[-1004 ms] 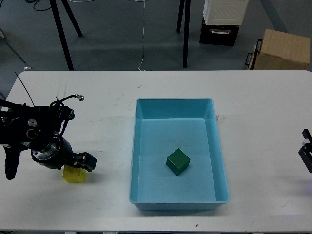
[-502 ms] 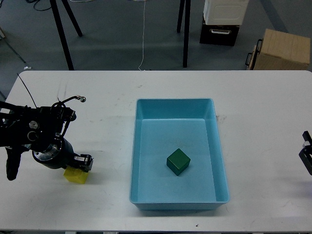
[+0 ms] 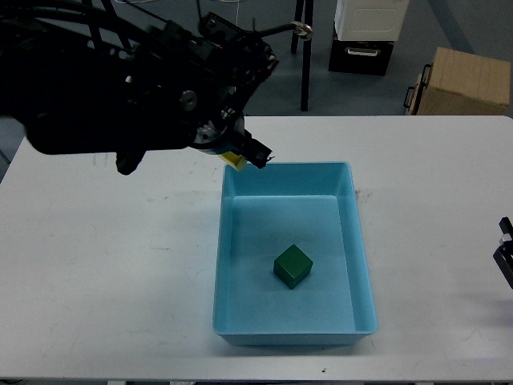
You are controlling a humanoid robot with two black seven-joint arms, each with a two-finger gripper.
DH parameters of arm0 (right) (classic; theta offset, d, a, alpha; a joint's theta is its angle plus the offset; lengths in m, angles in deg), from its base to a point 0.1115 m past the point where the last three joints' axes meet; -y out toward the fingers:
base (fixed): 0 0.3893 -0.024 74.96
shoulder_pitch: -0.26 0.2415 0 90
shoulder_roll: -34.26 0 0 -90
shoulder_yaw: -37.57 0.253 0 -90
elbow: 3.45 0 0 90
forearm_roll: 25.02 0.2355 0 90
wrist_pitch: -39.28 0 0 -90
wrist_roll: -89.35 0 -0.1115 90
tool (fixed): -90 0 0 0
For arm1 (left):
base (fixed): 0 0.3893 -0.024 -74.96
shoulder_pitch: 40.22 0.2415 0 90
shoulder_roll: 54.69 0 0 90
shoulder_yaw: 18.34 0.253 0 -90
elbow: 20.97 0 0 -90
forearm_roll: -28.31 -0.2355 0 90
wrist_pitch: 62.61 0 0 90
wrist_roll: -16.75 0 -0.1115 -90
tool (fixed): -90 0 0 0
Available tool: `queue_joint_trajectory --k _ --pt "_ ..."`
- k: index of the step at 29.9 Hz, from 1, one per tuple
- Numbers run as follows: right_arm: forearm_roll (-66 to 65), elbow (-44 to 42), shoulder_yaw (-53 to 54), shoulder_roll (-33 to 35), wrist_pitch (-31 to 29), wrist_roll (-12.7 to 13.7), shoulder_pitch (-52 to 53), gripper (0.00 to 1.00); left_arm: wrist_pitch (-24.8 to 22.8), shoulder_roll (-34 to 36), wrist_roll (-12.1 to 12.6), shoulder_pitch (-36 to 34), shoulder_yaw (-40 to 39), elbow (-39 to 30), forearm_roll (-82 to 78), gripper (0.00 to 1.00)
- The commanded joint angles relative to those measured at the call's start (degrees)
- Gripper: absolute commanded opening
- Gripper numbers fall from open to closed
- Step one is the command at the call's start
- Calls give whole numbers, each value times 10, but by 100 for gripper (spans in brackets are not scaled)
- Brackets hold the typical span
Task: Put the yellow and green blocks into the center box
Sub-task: 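Lift the yellow cube with the left gripper over the tray, then lower the yellow cube into the tray beside the green cube and release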
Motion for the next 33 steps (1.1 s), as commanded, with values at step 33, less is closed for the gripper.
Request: queue_joint_trajectory --k 33 --pt "0 -1 9 10 0 0 -13 100 0 -65 0 207 -52 79 83 2"
